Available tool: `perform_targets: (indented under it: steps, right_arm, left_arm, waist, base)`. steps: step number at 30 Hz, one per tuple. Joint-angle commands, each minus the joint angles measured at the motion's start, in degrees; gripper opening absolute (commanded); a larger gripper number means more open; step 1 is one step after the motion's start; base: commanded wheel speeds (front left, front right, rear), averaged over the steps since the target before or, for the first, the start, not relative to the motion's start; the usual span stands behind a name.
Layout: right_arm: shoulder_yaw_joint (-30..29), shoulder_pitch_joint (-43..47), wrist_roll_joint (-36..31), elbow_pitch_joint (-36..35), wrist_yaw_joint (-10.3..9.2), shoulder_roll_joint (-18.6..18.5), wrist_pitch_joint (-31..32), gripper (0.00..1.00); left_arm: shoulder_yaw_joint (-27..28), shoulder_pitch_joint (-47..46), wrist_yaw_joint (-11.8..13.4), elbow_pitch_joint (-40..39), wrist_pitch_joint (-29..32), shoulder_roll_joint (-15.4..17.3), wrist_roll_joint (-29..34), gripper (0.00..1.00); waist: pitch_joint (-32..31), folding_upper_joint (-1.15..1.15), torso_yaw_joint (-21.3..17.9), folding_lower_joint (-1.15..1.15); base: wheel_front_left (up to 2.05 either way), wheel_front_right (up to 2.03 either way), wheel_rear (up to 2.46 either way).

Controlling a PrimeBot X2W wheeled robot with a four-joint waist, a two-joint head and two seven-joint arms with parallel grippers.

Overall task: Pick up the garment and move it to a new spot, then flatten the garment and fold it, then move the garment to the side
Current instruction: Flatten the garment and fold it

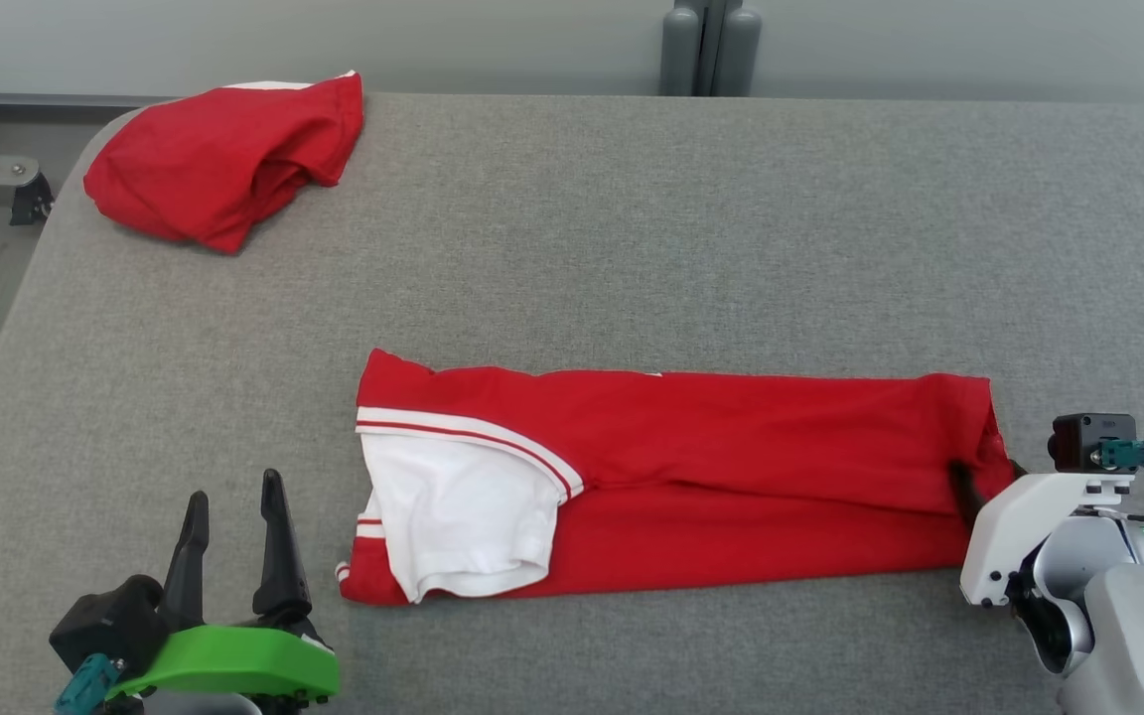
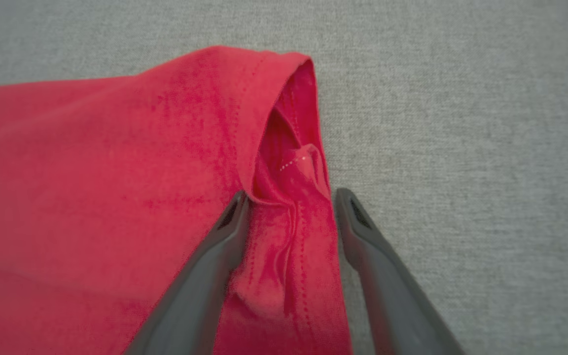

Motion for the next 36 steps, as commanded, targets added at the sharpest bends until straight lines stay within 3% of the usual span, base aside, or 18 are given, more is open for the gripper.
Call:
perform_targets:
  steps: [1,8,16,21,27,36]
  right_arm:
    - [0.5,0.1,0.7,1.0,-0.09,-0.2,0.5,0.00]
    - [-1.1,-2.0,2.5,0.8,-0.13,-2.5,-1.6,0.00]
    - [-6.9,-0.1,2.7,-1.1,-0.10,-6.8,-2.5,0.00]
    - [-7.7,1.2,4.4,-4.3,-0.09,-5.3,-2.3,0.00]
    - [-2.5,2.7,10.0,-11.6,-0.09,-2.3,-0.2,0.00]
    - [9.9,5.2,16.8,-24.1,-0.07,0.4,3.4,0.00]
  left_arm:
    - [0.1,0.5,0.1,-0.2,-0.3,0.2,0.3,1.00]
    - [-0.6,-1.2,-0.3,0.4,-0.1,0.9,1.1,1.00]
    - [-1.3,-2.3,0.2,0.0,0.4,0.8,1.6,1.00]
    - [-1.6,-2.5,0.3,0.1,0.5,0.8,1.7,1.00]
    - [-2.1,-2.7,0.2,0.2,0.7,1.1,1.7,1.00]
    - [-2.9,-2.4,0.0,0.8,0.9,1.0,1.5,1.00]
  waist:
    - [0.0,0.00,-0.4,0.00]
    - [0.1,0.00,-3.1,0.00]
    - [0.7,0.00,-6.2,0.00]
    - [0.9,0.00,-7.7,0.00]
    - [0.6,0.00,-8.1,0.00]
    - [-0.8,0.00,-5.5,0.00]
  base:
    - [0.00,0.00,0.00]
    - [0.00,0.00,0.00]
    - [0.00,0.00,0.00]
    - [0.00,0.00,0.00]
    - [0.00,0.00,0.00]
    - [0.00,0.00,0.00]
